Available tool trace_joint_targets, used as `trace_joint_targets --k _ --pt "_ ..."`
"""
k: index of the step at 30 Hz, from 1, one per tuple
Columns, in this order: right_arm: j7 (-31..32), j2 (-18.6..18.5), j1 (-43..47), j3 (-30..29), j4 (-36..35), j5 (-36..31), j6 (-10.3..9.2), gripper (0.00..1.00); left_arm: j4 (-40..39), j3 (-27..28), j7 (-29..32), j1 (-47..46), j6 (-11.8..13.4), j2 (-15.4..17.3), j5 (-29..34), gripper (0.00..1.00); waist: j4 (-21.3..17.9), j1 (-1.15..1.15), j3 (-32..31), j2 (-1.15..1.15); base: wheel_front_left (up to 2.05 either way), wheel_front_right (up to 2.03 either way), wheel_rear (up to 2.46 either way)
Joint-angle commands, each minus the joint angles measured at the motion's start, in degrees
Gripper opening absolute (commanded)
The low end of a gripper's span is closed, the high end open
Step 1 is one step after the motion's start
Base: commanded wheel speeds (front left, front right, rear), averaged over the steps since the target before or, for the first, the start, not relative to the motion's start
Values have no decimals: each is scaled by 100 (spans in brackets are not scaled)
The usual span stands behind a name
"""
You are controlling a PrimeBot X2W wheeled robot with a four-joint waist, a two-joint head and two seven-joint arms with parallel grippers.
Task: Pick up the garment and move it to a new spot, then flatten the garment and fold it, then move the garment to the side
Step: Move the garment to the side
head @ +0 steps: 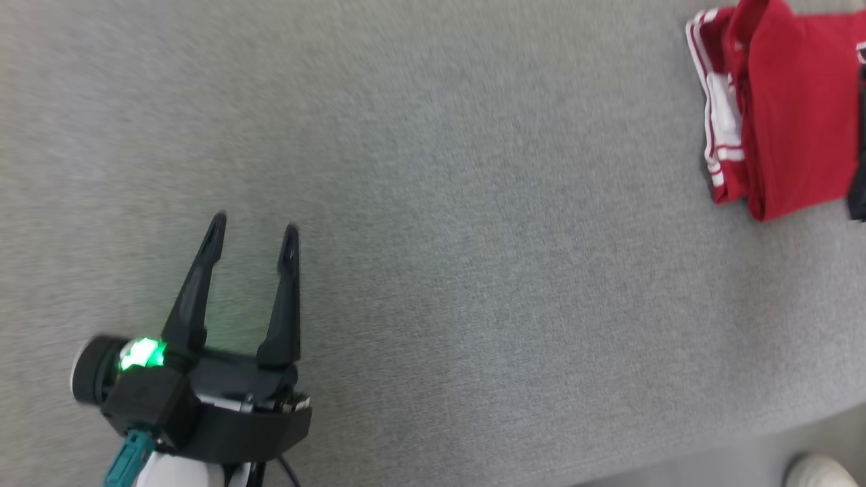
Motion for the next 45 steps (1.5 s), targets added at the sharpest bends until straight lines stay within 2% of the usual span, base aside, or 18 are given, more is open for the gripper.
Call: trace_joint_targets --k 1,5,8,13,21,26,45 --pt "-40 53 85 -24 -24 59 -12 100 28 14 -16 96 4 -5 -35 100 299 0 -424 0 0 0 0" --pt "-430 369 691 99 -367 438 -13 100 355 234 -16 455 11 -81 -31 100 598 0 -1018 0 0 0 0" --pt "-643 471 1147 295 -704 651 -12 100 538 473 -16 741 33 -105 -9 100 797 0 -1410 0 0 0 0" --pt "-1115 759 2142 605 -1269 751 -12 100 841 798 -17 1185 93 -147 62 100 1124 0 -2053 0 0 0 0" --pt "-1658 1621 3544 371 -1637 605 -12 100 1236 1101 -16 1751 96 -174 61 100 1385 0 -2917 0 0 0 0" --pt "-1822 1950 4076 535 -1812 479 -12 100 1346 1234 -16 1948 81 -182 17 100 1319 0 -3059 0 0 0 0" --pt "-1762 2297 4894 166 -2037 376 -12 100 1620 1089 -16 2093 93 -188 -132 100 1244 0 -3210 0 0 0 0"
